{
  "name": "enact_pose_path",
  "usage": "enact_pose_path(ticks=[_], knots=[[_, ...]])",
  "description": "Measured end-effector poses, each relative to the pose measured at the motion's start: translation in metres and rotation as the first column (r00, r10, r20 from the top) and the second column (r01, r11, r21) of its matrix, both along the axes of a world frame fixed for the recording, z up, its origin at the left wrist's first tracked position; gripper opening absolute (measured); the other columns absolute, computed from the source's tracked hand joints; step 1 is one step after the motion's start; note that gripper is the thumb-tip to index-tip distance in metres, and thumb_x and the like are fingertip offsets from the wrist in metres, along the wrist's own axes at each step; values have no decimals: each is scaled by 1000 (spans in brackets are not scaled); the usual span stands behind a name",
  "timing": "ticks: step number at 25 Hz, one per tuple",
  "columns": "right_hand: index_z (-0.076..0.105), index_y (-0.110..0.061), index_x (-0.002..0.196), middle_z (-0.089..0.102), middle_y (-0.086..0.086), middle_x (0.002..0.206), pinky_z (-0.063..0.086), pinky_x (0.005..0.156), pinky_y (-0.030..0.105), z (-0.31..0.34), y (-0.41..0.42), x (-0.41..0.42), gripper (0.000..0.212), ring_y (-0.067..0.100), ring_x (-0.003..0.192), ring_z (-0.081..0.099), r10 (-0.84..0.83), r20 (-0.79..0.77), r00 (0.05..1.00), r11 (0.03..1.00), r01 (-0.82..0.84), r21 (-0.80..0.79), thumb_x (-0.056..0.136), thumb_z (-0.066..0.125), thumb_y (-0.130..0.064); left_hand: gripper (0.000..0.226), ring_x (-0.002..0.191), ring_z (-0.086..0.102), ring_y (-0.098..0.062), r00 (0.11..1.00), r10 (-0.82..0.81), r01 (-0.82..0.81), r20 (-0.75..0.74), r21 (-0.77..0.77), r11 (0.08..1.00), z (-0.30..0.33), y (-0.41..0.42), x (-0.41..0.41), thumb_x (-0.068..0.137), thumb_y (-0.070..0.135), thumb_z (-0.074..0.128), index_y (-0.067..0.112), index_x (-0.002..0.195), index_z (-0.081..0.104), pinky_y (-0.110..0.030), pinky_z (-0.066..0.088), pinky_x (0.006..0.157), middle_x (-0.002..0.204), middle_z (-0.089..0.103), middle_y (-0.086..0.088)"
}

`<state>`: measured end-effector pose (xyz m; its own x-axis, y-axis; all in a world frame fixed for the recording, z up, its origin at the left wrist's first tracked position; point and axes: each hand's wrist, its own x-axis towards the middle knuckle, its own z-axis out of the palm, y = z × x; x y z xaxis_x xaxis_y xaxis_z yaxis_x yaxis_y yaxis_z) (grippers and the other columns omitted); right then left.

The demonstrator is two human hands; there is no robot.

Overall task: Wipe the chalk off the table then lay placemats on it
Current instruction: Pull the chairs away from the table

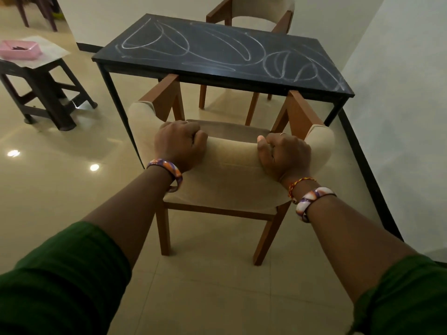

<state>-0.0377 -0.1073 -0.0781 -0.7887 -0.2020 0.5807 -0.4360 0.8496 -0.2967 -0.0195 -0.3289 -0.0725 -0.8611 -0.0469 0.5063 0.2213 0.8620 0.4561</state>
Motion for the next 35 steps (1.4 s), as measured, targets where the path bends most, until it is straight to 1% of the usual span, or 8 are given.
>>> enact_pose_path(ticks=[2, 7, 13, 22, 25, 29, 32, 35], knots=[[66, -4, 68, 61, 11, 59, 32, 57, 24, 1, -1, -5, 68, 22, 53, 52, -17, 7, 1000, 1000, 17, -4, 87, 22, -52, 36, 54, 36, -15, 1000, 3, -3, 29, -1, 1000, 0, 0, -6, 86, 30, 31, 13, 65, 55, -24, 24, 66, 56, 43, 0], [60, -6, 59, 56, 9, 51, 43, 49, 30, -2, -1, -15, 60, 26, 45, 51, -24, -44, 999, 1000, 24, -13, 89, 26, -46, 40, 49, 34, -16, 998, 22, -23, -52, -25, 999, -6, -2, -19, 82, 35, 24, 15, 58, 49, -24, 23, 60, 51, 39, 0], [61, -7, 57, 54, 7, 48, 35, 48, 24, -7, -9, -19, 59, 23, 41, 48, -77, -122, 990, 997, 75, -21, 91, 29, -44, 41, 46, 33, -16, 988, -51, 39, -145, -80, 996, -9, -12, -27, 84, 32, 28, 12, 58, 52, -25, 26, 61, 51, 37, 1], [56, -9, 54, 50, 5, 46, 27, 49, 21, -7, -14, -22, 52, 17, 39, 40, -8, -211, 977, 1000, 3, -26, 89, 34, -40, 47, 55, 40, -18, 1000, 2, -4, -20, -97, 995, -1, -15, -27, 80, 41, 18, 13, 66, 53, -23, 25, 57, 58, 47, -6], [56, -9, 56, 50, 5, 48, 30, 47, 23, -6, -12, -19, 52, 18, 41, 42, 55, -168, 984, 998, -61, -30, 90, 32, -41, 51, 64, 47, -21, 996, 73, -68, 41, -107, 992, 4, -11, -21, 84, 38, 20, 8, 77, 61, -26, 29, 71, 68, 58, -12], [65, -7, 86, 64, 11, 73, 49, 59, 36, -4, 15, -18, 54, 26, 63, 59, 266, -50, 963, 957, -258, 135, 93, 29, -46, 54, 66, 49, -16, 980, -2, 67, 200, -320, 945, 22, 39, -13, 90, 47, 18, 15, 91, 62, -28, 36, 70, 74, 57, -3], [60, -13, 111, 66, 10, 101, 44, 82, 34, -6, 73, -28, 57, 25, 90, 62, 317, 83, 945, 925, -327, 191, 90, 32, -57, 49, 70, 53, -15, 927, -103, 269, 362, -448, 852, 29, 110, -16, 94, 56, 26, 18, 103, 55, -25, 39, 60, 83, 57, -1], [43, -20, 136, 49, 6, 136, 33, 105, 39, -10, 138, -46, 68, 23, 128, 42, 303, 277, 912, 910, -363, 199, 82, 49, -61, 56, 77, 56, -13, 919, -80, 291, 386, -526, 799, 30, 171, -31, 88, 62, 41, 16, 118, 50, -23, 44, 63, 96, 61, -1]])
